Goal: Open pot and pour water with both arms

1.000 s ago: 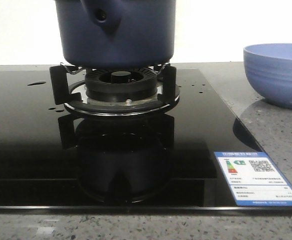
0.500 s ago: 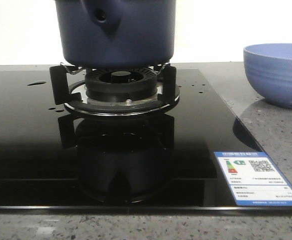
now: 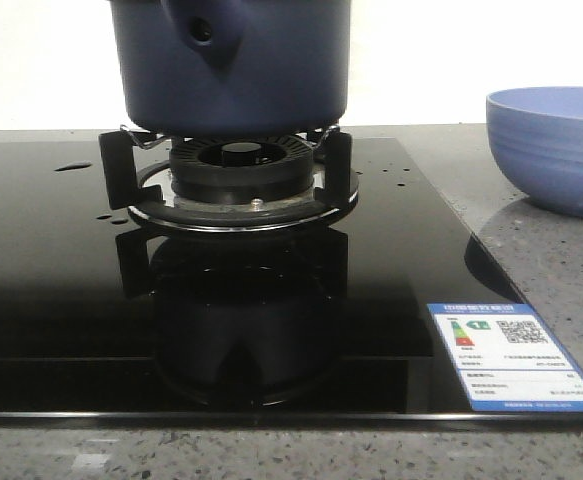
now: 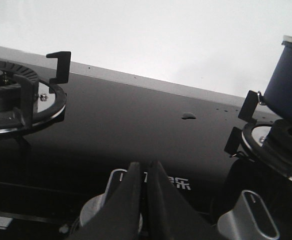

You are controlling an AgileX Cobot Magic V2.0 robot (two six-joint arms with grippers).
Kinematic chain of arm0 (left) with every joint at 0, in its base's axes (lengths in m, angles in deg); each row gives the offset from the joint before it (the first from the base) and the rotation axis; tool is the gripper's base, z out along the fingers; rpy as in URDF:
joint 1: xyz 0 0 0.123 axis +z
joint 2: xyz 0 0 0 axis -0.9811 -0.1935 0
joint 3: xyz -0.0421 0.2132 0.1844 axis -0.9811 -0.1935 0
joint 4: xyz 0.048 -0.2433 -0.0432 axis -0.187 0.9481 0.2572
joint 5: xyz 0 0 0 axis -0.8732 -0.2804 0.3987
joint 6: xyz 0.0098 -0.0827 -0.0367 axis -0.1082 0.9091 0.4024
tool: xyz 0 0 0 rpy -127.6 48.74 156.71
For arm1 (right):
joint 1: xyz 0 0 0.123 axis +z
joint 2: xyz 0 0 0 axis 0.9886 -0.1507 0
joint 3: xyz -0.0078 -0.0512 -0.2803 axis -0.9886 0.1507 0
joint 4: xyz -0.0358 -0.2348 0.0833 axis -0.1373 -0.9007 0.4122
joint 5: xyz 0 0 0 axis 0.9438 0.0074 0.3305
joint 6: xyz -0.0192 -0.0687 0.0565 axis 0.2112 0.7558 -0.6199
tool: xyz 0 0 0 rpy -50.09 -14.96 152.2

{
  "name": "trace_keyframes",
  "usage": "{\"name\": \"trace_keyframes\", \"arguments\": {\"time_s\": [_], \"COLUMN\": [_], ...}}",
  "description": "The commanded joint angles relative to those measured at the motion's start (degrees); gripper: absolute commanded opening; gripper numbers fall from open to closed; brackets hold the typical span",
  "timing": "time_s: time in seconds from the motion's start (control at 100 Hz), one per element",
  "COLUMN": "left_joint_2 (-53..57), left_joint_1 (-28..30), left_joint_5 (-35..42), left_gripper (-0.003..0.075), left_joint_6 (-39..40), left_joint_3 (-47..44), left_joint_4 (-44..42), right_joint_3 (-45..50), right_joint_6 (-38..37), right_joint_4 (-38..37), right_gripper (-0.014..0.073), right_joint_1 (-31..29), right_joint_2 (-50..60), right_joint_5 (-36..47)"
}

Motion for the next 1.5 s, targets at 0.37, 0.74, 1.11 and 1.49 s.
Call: {"name": "trace_keyframes", "arguments": {"time_s": [0.37,0.74,1.11,1.49], "left_joint_2": [1.4,0.0,-20.0,-31.1], "left_joint_1": [-0.1,-0.1,-0.2,-16.7], "left_joint_5": [4.7,-3.3,-27.1,-23.8], "left_gripper": [-0.0019,-0.0020,-0.0019,0.0048], "left_joint_6": [0.4,-5.4,-27.6,-35.3], "left_joint_3": [-1.8,9.9,36.3,46.6], "left_joint_4": [27.6,25.8,26.0,29.4], "right_joint_3": [1.5,-11.3,-32.9,-41.5], "right_joint_6": [0.1,4.4,23.5,26.1], "right_joint_4": [20.7,21.0,21.2,22.5], "right_gripper": [-0.0051,-0.0050,-0.0051,0.0077], "right_joint_1": [0.1,0.1,1.3,7.0], "right_joint_2": [1.0,-0.4,-16.7,-27.4], "right_joint_5": [4.0,-12.3,-27.5,-34.3]}}
